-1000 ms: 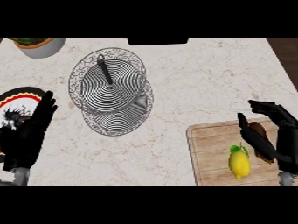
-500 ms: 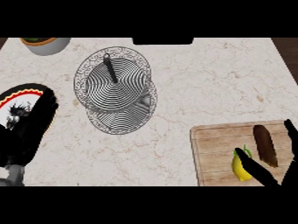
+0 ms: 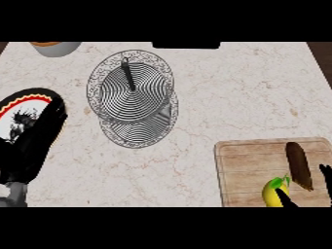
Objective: Pick the lemon from the cutting board and place it in the tiered basket
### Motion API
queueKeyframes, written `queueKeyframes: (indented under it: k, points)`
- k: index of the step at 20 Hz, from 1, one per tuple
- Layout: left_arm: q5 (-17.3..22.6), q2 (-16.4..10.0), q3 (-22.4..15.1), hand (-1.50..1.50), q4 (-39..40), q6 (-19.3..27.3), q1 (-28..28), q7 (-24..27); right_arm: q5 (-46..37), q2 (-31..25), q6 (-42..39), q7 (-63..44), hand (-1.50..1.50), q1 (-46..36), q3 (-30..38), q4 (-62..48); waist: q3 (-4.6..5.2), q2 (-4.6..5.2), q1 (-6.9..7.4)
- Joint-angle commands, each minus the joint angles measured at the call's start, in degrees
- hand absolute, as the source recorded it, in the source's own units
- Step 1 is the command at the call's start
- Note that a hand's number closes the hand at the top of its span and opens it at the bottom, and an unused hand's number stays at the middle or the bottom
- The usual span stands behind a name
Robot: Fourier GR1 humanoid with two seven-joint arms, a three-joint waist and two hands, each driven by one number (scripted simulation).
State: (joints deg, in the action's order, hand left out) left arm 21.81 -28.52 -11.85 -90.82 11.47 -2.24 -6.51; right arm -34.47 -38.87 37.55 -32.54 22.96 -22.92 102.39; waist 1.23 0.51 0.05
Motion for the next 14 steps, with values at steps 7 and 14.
queueKeyframes:
  k: [7, 14]
  points:
    - [-1.1, 1.9, -1.3, 0.00, 0.4, 0.8, -4.0, -2.1, -11.7, 1.8, -26.8, -38.2, -1.50, -10.6, -6.7, 16.5, -0.80, -0.22, 1.29]
    - [-1.6, 3.4, -0.7, 0.00, 4.0, -0.5, -3.4, 0.2, -21.4, 15.0, -35.2, -48.6, -1.50, -17.9, -11.8, 10.2, -1.06, -0.30, 0.57]
